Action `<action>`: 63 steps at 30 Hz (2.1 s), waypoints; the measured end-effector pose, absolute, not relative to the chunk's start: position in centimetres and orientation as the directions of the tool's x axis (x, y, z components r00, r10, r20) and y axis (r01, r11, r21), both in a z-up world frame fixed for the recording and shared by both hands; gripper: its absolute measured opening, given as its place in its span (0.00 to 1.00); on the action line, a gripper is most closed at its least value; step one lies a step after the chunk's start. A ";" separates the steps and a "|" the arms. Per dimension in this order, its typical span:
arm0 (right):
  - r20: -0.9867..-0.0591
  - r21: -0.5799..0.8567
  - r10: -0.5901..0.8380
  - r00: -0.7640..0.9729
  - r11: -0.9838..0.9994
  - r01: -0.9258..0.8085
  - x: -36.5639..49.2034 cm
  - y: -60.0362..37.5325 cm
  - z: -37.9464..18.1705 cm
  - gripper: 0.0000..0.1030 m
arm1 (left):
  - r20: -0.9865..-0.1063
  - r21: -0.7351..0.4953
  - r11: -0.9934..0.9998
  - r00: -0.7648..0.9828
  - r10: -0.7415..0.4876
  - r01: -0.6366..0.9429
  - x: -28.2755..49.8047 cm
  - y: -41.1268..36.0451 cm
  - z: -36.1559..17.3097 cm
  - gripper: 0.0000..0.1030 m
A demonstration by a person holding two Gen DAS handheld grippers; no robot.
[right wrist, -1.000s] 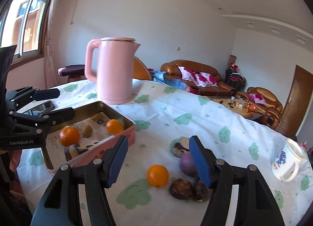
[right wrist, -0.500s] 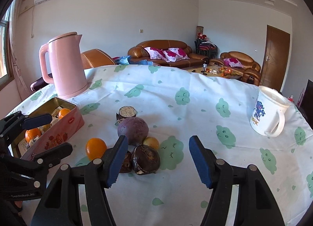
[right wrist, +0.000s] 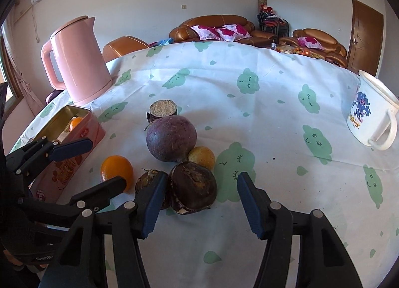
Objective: Organize fruits
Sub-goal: 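Grasp an orange on the cloth with the left tool while the right grasps a dark brown fruit, then lift the orange with the left tool while the right tool lifts the dark brown fruit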
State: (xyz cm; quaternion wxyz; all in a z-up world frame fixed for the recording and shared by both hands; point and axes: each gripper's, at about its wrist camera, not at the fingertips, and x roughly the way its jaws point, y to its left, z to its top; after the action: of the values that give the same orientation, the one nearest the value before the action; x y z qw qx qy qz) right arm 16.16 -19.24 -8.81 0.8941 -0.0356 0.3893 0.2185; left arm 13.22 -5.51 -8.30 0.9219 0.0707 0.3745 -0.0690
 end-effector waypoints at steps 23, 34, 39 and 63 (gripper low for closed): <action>-0.739 0.200 0.412 0.534 0.890 -0.410 17.1 -20.1 -9.7 0.43 | -0.730 0.057 0.972 0.674 -0.114 0.227 13.7 -5.7 -8.8 0.41; -0.676 0.089 0.371 0.636 0.899 -0.430 15.2 -19.2 -8.1 0.42 | -0.673 0.048 0.973 0.728 -0.135 0.225 12.7 -5.4 -7.7 0.40; -0.649 0.088 0.383 0.657 0.896 -0.435 14.9 -19.3 -7.8 0.42 | -0.655 0.061 0.973 0.745 -0.129 0.222 12.4 -5.5 -7.4 0.40; -0.515 0.031 0.404 0.756 0.890 -0.455 12.2 -19.5 -6.0 0.42 | -0.545 0.083 0.980 0.831 -0.108 0.182 10.4 -4.9 -6.0 0.40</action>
State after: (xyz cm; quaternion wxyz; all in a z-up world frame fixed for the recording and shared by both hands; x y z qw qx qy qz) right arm 12.23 -19.51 -6.01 0.9358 -0.0480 0.2635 0.2294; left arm 10.37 -4.92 -6.01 0.9547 0.0656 0.2803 -0.0760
